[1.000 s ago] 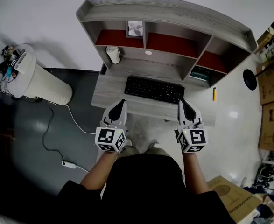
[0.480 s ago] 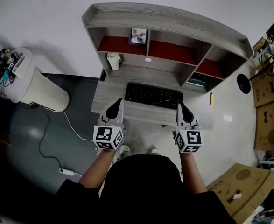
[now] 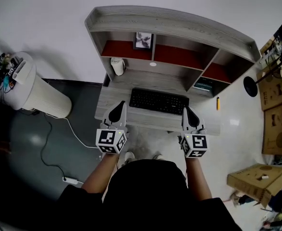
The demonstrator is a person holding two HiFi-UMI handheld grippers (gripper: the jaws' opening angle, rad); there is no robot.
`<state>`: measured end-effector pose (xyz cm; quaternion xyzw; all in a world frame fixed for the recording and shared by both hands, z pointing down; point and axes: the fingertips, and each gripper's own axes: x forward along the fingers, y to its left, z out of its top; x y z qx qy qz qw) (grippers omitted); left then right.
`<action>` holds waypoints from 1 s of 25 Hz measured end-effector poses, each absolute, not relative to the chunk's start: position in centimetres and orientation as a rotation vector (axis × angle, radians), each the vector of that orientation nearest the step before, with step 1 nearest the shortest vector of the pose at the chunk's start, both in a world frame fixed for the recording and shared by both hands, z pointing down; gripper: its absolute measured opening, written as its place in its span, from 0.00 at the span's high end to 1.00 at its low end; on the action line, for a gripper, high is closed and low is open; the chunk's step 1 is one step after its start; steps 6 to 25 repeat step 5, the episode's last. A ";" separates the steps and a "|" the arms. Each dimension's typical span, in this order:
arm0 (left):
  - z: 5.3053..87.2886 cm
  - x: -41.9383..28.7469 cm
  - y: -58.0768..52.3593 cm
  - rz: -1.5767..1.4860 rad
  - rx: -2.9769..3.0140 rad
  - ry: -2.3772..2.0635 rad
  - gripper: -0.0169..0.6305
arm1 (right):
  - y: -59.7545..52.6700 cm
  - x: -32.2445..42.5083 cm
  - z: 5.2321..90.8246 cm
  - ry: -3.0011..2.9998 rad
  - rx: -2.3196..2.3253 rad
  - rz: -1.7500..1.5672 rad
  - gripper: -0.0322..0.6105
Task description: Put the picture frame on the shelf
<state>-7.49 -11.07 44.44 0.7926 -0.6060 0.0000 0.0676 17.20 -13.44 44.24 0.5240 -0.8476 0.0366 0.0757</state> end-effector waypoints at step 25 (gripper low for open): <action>44.0 -7.6 -11.1 -0.002 2.394 -1.831 0.95 | -13.5 17.1 44.1 -2.535 1.573 0.103 0.93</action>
